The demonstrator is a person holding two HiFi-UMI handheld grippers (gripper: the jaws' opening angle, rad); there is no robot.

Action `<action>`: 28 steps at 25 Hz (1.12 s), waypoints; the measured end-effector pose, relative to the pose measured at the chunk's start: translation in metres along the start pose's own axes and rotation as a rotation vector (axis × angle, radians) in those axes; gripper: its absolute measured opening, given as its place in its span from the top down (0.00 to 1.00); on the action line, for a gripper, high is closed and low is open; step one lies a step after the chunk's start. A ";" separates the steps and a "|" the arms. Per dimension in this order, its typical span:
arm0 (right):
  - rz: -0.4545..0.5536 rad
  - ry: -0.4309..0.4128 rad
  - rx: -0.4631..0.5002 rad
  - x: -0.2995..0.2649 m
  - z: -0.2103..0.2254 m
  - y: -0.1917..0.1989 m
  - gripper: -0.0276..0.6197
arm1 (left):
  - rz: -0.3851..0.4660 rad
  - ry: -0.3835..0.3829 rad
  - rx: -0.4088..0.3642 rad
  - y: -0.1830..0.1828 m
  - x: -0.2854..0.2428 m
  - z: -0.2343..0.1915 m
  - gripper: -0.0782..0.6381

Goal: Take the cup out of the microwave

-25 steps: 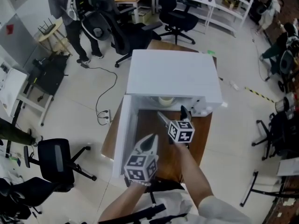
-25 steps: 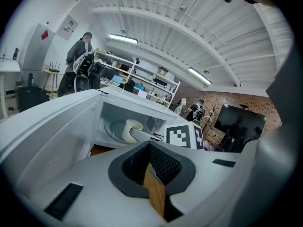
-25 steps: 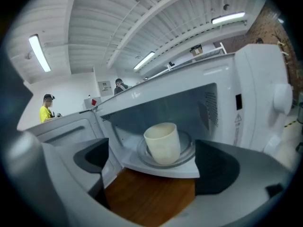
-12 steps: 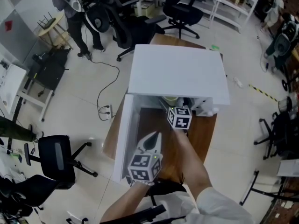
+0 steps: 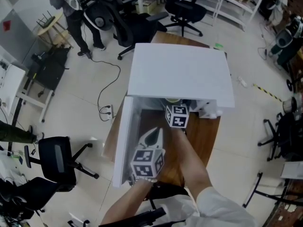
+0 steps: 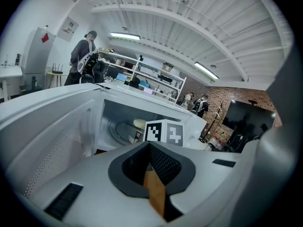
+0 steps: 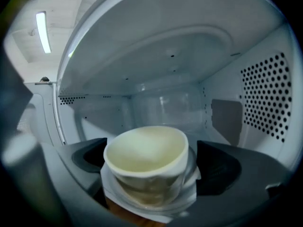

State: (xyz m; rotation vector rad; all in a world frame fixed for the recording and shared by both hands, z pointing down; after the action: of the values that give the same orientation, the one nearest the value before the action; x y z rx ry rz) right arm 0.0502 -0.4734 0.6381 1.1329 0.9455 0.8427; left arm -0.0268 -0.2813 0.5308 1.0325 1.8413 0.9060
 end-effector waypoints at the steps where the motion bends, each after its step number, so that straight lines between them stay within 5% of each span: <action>1: -0.002 0.000 0.001 -0.002 -0.001 0.002 0.01 | -0.002 0.001 0.005 0.001 0.001 0.000 0.90; 28: -0.010 -0.002 0.096 -0.009 -0.005 0.005 0.22 | -0.020 -0.015 0.047 0.015 0.012 -0.007 0.90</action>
State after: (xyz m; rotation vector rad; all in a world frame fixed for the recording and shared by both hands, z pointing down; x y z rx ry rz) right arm 0.0418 -0.4785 0.6441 1.2100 0.9979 0.7948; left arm -0.0319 -0.2658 0.5430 1.0457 1.8650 0.8443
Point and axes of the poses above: the fingertips, and each gripper's own axes: x backward along the fingers, z to its right, y out of its underside, the point moved 5 cm from there along x, backward along the fingers, and after that the axes turned 11 degrees about z, right-handed, at the moved point
